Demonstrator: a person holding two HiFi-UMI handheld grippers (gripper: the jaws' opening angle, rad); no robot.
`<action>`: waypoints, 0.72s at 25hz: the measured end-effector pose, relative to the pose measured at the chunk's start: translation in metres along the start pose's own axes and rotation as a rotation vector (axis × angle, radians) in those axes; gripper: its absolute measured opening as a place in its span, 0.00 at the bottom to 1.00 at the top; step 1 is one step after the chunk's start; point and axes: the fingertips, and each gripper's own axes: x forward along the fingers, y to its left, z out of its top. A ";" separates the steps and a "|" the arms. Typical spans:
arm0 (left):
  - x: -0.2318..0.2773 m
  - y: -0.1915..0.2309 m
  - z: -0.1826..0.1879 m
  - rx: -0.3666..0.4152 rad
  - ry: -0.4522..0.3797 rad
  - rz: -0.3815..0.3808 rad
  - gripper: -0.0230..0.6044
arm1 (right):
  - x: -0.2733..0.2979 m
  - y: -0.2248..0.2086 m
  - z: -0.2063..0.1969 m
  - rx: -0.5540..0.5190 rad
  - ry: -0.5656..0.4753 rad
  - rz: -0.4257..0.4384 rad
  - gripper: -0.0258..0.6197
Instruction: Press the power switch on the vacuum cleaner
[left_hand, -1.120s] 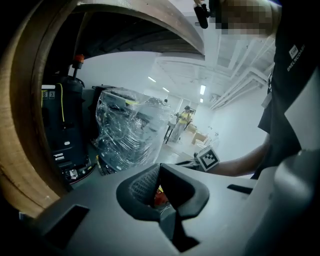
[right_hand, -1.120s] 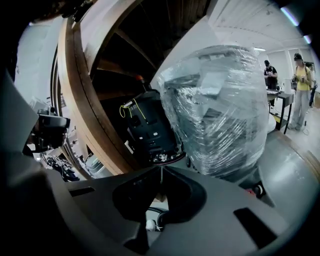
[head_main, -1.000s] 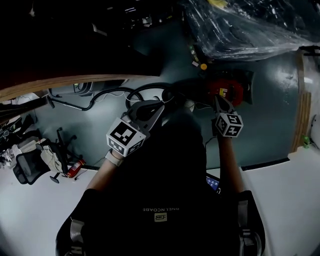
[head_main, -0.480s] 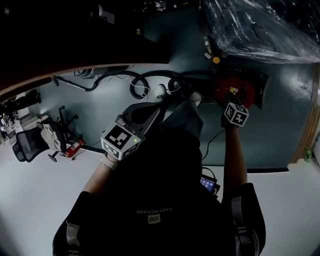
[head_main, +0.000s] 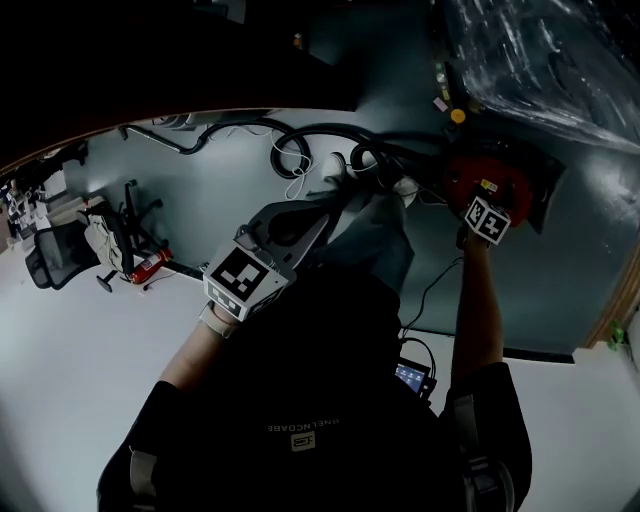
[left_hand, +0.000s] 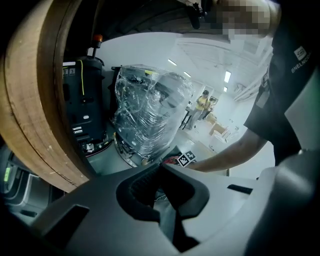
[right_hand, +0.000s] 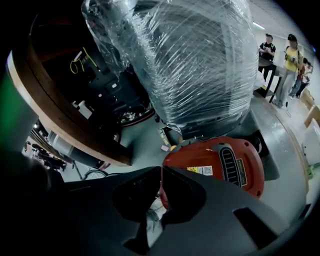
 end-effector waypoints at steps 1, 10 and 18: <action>0.001 0.000 -0.003 -0.005 0.004 0.002 0.06 | 0.005 -0.004 -0.004 -0.002 0.012 -0.010 0.09; 0.011 0.004 -0.019 -0.025 0.008 0.027 0.06 | 0.044 -0.026 -0.018 0.009 0.052 -0.069 0.09; 0.013 0.014 -0.027 -0.041 0.019 0.042 0.06 | 0.066 -0.029 -0.021 0.008 0.085 -0.089 0.09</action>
